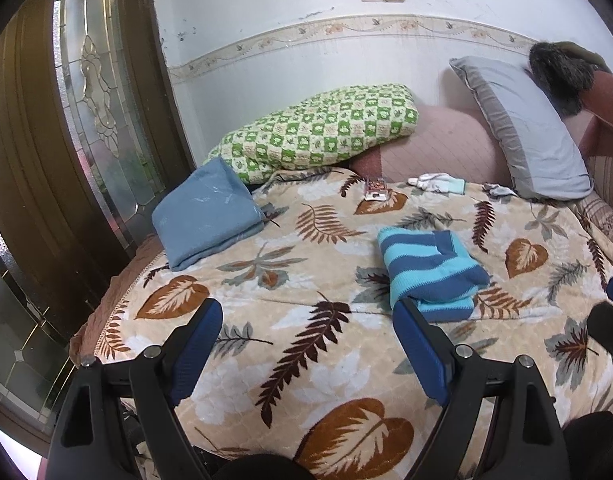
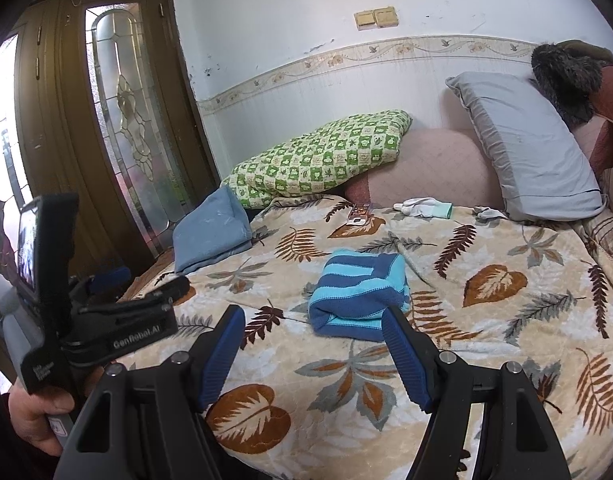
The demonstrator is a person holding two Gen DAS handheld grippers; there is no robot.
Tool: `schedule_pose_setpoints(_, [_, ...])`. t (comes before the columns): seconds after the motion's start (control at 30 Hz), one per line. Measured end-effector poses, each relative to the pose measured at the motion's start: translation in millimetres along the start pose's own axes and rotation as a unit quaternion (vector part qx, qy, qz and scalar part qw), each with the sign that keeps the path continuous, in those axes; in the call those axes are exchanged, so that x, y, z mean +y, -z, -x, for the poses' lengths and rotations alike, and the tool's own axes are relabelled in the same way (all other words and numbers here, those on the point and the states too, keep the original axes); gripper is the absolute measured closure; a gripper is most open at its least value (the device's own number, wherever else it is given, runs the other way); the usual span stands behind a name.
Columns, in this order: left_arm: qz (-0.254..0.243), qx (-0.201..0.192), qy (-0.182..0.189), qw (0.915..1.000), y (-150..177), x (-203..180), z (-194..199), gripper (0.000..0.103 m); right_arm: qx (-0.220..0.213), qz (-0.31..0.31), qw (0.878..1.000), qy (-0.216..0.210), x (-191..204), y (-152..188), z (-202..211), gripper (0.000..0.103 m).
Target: Fold small clothes
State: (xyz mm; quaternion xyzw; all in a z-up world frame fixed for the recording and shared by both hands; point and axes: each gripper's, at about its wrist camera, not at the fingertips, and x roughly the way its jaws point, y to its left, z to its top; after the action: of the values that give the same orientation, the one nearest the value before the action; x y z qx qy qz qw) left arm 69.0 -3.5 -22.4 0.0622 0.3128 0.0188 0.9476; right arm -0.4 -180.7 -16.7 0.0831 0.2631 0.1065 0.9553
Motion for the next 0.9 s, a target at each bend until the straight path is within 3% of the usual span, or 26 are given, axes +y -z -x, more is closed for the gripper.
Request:
schedule_pose_setpoints(0.5, [0.006,0.015,0.015,0.9998,28.0,-0.7,-1.9,0.016,0.010,-0.009,1.000,0.016,-11.3,3.8,-5.3,0.029])
schedule_pose_setpoints(0.9, [0.009,0.015,0.003,0.9998,27.2,2.4,-4.6,0.016,0.015,-0.015,1.000,0.011,-11.2,8.3,-7.7,0.029])
